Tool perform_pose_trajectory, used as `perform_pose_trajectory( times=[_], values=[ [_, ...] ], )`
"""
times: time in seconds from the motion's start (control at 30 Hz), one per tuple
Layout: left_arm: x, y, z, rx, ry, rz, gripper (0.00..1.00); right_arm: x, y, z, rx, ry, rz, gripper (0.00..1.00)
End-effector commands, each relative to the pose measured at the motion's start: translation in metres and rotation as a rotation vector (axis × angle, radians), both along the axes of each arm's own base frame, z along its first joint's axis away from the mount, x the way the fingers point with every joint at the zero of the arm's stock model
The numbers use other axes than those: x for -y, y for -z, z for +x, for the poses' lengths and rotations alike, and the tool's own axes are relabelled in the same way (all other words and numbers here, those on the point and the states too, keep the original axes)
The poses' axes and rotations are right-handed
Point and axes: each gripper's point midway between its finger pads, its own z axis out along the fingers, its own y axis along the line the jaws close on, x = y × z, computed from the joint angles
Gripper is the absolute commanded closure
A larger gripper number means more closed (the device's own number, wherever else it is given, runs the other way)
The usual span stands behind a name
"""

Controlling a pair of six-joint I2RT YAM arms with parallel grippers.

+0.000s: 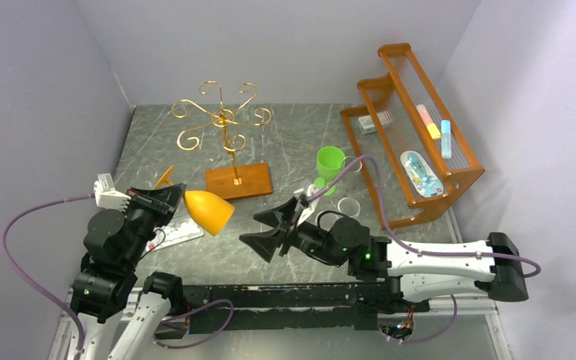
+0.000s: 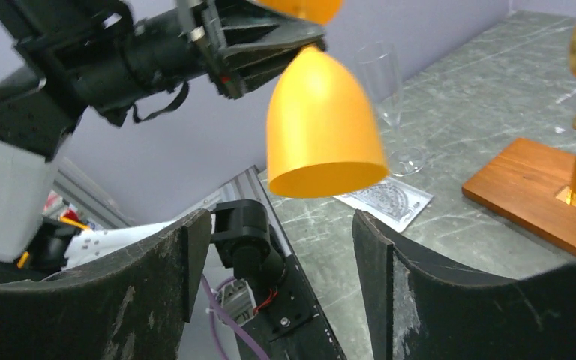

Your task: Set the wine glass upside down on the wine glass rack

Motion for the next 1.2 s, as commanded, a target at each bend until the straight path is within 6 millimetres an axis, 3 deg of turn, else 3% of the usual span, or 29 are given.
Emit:
perform_pose_trajectory(
  times=[0.0,0.1,0.23,0.33,0.5,0.6,0.7,0.8,0.97,1.17],
  values=[
    [-0.016,-0.018,-0.008,0.235,0.016,0.399,0.95,0.021,0.006,0.014,-0.099,0.048,-0.013,0.26],
    [-0.018,-0.036,-0.013,0.367,0.037,0.596,0.95,0.022,-0.012,0.021,-0.151,0.009,-0.006,0.25],
    [0.012,-0.058,-0.018,0.562,0.222,0.785,0.95,0.01,-0.049,0.023,-0.245,-0.125,0.003,0.22],
    [0.036,-0.056,-0.02,0.656,0.384,0.896,0.95,0.002,-0.074,0.02,-0.277,-0.203,0.025,0.2],
    [0.053,-0.055,-0.026,0.765,0.517,1.003,0.95,-0.01,-0.109,0.008,-0.33,-0.3,0.073,0.18],
    [0.065,-0.058,-0.029,0.836,0.576,1.009,0.95,-0.02,-0.108,0.019,-0.445,-0.265,0.05,0.18],
    [0.073,-0.061,-0.032,0.895,0.62,1.001,0.95,-0.033,-0.087,0.035,-0.551,-0.187,-0.018,0.21],
    [0.077,-0.066,-0.036,0.937,0.634,0.993,0.95,-0.041,-0.082,0.038,-0.577,-0.196,-0.015,0.23],
    [0.081,-0.07,-0.041,0.972,0.648,0.982,0.95,-0.051,-0.09,0.039,-0.599,-0.245,0.027,0.28],
    [0.085,-0.061,-0.043,0.97,0.697,0.972,0.95,-0.046,-0.102,0.052,-0.632,-0.21,0.117,0.37]
  ],
)
